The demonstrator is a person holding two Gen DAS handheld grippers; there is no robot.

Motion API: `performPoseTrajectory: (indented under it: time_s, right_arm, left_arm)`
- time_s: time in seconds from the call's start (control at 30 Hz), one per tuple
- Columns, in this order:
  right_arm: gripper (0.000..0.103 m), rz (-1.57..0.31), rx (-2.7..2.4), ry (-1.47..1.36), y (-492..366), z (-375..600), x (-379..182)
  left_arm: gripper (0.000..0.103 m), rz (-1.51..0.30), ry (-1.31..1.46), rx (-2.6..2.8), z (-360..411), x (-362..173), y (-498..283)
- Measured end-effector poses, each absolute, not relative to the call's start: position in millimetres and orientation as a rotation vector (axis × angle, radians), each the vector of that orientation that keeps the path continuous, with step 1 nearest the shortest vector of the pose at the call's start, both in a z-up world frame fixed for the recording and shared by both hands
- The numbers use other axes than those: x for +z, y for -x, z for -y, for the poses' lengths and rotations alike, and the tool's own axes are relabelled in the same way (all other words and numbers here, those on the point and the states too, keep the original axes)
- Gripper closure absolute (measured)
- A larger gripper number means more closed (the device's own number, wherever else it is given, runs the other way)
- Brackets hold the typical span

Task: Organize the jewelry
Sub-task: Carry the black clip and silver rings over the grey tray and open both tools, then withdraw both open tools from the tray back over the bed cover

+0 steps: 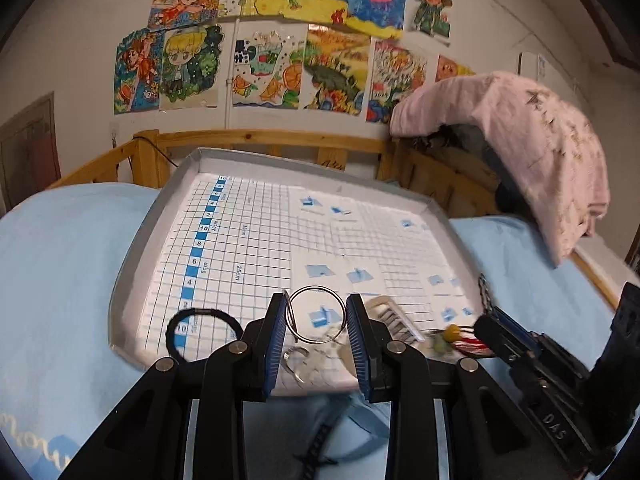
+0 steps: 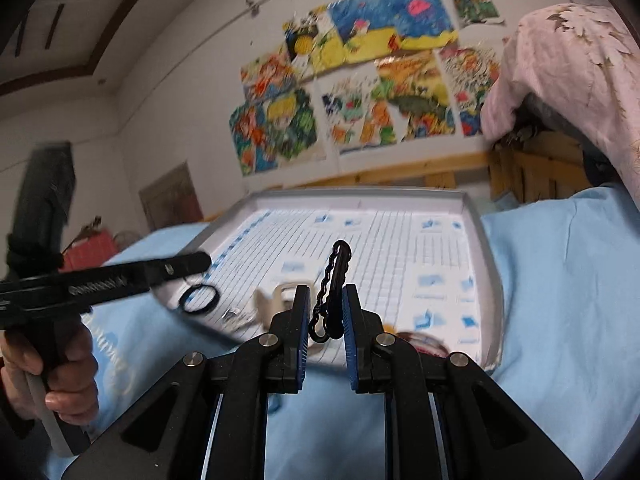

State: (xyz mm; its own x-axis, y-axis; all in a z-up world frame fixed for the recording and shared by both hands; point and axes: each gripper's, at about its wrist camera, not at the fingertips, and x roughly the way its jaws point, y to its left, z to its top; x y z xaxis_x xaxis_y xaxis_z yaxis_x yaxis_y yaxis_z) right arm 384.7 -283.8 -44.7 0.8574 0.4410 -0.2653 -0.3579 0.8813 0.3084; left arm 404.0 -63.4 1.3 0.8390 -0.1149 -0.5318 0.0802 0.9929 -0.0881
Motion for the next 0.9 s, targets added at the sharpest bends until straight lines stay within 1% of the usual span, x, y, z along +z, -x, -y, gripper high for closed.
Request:
performPoseTrajectory:
  time_s: [0.17,0.3,0.37,0.4,0.43,0.5,0.57,0.7,0.77,0.83,0.87,0.9]
  right_arm:
    - [0.089,-0.432,0.421,-0.261,-409.4,281.8,-63.9]
    - [0.089,-0.451,0.406,-0.22,-411.1,271.3,-67.2]
    - [0.088,-0.46,0.401,-0.212,-412.6,269.6,-68.0]
    - [0.088,-0.465,0.399,-0.213,-413.4,269.7,-68.3]
    - [0.088,-0.47,0.397,-0.218,-414.0,270.4,-68.7]
    - [0.084,-0.472,0.393,-0.229,-412.3,272.2,-69.4]
    - [0.08,-0.469,0.391,-0.239,-413.9,274.3,-67.9]
    - [0.079,-0.453,0.378,-0.257,-410.8,279.1,-66.7]
    - [0.079,-0.429,0.368,-0.265,-406.2,282.4,-61.2]
    - [0.071,-0.403,0.354,-0.265,-399.8,285.5,-55.4]
    - [0.062,-0.383,0.344,-0.265,-394.6,287.3,-49.8]
    - [0.054,-0.369,0.337,-0.263,-390.3,288.9,-45.4]
  left_arm:
    - [0.074,-0.624,0.057,-0.077,58.8,-16.7,-422.4]
    - [0.074,-0.639,0.086,-0.046,53.7,-26.3,-422.2]
    - [0.072,-0.636,0.09,-0.039,54.3,-27.4,-419.9]
    - [0.064,-0.633,0.093,-0.04,54.5,-27.3,-418.7]
    - [0.048,-0.623,0.094,-0.035,54.7,-26.7,-416.7]
    - [0.031,-0.587,0.088,-0.017,55.2,-23.0,-411.8]
    - [0.031,-0.57,0.092,-0.016,54.8,-20.0,-409.1]
    - [0.031,-0.561,0.119,-0.015,50.0,-14.5,-403.4]
    - [0.027,-0.551,0.128,-0.012,47.5,-10.2,-397.5]
    - [0.022,-0.529,0.144,-0.009,43.9,-3.4,-385.4]
    - [0.021,-0.521,0.148,-0.008,42.7,-0.9,-381.5]
    - [0.018,-0.507,0.152,-0.006,42.1,3.4,-374.3]
